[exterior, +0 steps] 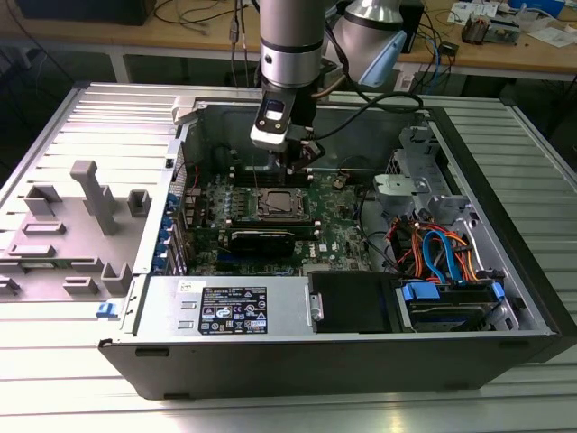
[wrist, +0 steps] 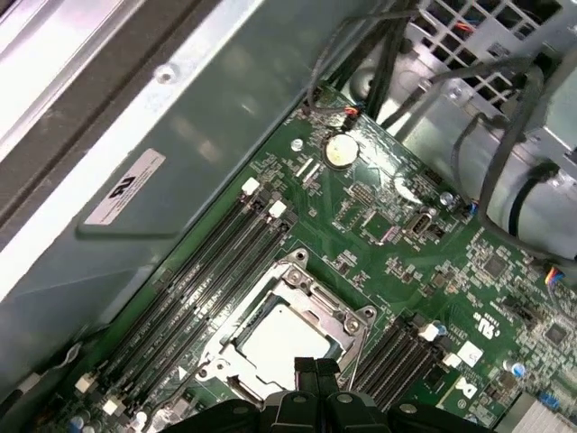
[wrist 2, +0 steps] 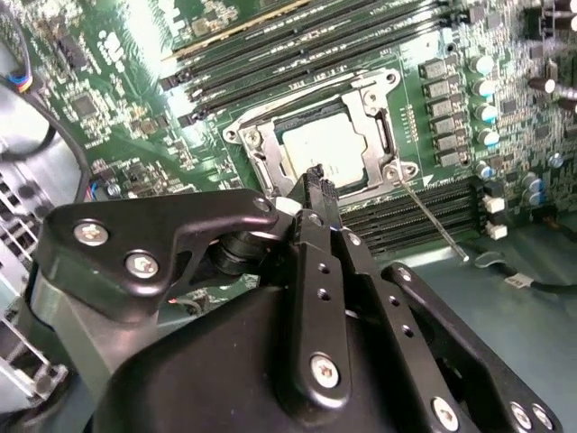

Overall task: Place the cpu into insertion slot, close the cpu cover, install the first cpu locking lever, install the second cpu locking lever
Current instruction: 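Install the first cpu locking lever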

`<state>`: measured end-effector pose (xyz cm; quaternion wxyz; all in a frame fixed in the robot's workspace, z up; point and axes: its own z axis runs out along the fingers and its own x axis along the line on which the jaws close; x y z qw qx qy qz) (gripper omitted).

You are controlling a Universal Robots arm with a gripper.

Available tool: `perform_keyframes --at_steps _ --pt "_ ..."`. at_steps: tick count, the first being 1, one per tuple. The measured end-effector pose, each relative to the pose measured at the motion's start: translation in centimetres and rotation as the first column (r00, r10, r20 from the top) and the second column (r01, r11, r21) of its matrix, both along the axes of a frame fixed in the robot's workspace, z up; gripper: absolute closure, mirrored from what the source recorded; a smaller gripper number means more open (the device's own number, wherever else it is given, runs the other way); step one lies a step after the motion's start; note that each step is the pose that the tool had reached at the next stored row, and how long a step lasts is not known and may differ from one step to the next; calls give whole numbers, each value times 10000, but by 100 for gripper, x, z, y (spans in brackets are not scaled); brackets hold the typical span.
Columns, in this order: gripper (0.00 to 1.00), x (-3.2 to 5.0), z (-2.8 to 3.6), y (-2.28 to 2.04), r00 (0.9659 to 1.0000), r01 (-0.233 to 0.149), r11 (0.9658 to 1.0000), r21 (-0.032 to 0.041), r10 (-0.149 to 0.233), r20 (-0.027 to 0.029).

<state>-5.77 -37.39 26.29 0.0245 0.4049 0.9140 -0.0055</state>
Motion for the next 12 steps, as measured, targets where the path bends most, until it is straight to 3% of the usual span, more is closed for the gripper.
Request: perform_keyframes --at_steps 4,6,7,10,12 --pt "89 0 -8 0 9954 -963 9954 -1 963 14" --pt "89 -1 -13 0 9903 -1390 9903 -2 1390 14" --pt "89 -1 -16 0 9859 -1676 9859 -1 1676 13" --pt "89 -1 -17 0 9766 -2152 9766 -1 2152 13" --pt "89 -1 -17 0 9760 -2176 9760 -1 2176 14"
